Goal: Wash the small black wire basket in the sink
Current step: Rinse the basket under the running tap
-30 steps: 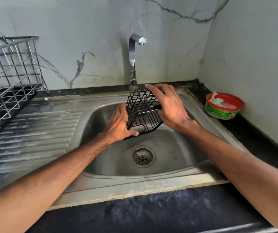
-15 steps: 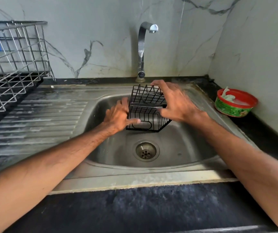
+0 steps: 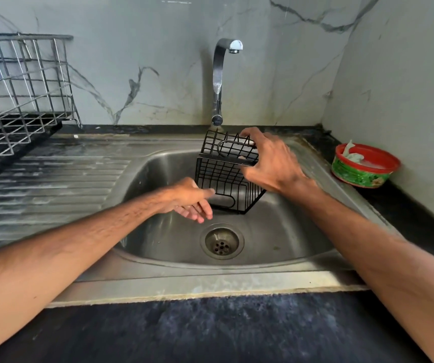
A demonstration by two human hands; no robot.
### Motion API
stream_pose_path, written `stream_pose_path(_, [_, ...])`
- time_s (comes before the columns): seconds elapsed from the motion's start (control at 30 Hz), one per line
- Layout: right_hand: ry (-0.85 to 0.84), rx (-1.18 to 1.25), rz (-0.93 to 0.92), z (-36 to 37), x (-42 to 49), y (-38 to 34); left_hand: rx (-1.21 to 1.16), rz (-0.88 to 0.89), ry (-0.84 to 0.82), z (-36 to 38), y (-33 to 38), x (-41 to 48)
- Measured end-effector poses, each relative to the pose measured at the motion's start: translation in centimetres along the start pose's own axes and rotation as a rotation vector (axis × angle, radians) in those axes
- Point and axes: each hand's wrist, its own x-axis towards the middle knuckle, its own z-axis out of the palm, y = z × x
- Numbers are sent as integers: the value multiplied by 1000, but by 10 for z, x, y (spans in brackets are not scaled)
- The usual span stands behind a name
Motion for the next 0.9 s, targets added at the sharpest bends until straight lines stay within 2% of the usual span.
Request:
stream_pose_path(0.23, [101, 50, 130, -6, 0, 7, -429, 246, -282, 11, 19, -6])
stream_pose_path(0.33, [79, 56, 157, -5, 0, 2, -754, 347, -265, 16, 34, -12])
stream_pose_path(0.4, [34, 59, 127, -5, 0, -2, -879, 419, -208, 14, 38, -14])
stream_pose_path(0.5, [-19, 49, 83, -8, -2, -9, -908, 475, -215, 8, 35, -17])
stream_pose_path(0.63, [-19, 33, 91, -10, -3, -11, -921, 510, -362, 1, 38, -24])
stream_pose_path(0.73, [-46, -13, 63, -11, -3, -11, -969, 529, -346, 1, 41, -25])
stream_pose_path(0.83, [-236, -86, -17, -26, -3, -10, -987, 510, -304, 0, 44, -28])
stream_pose_path(0.9, [-357, -11, -34, -43, -3, -6, -1020, 484, -272, -3, 44, -28])
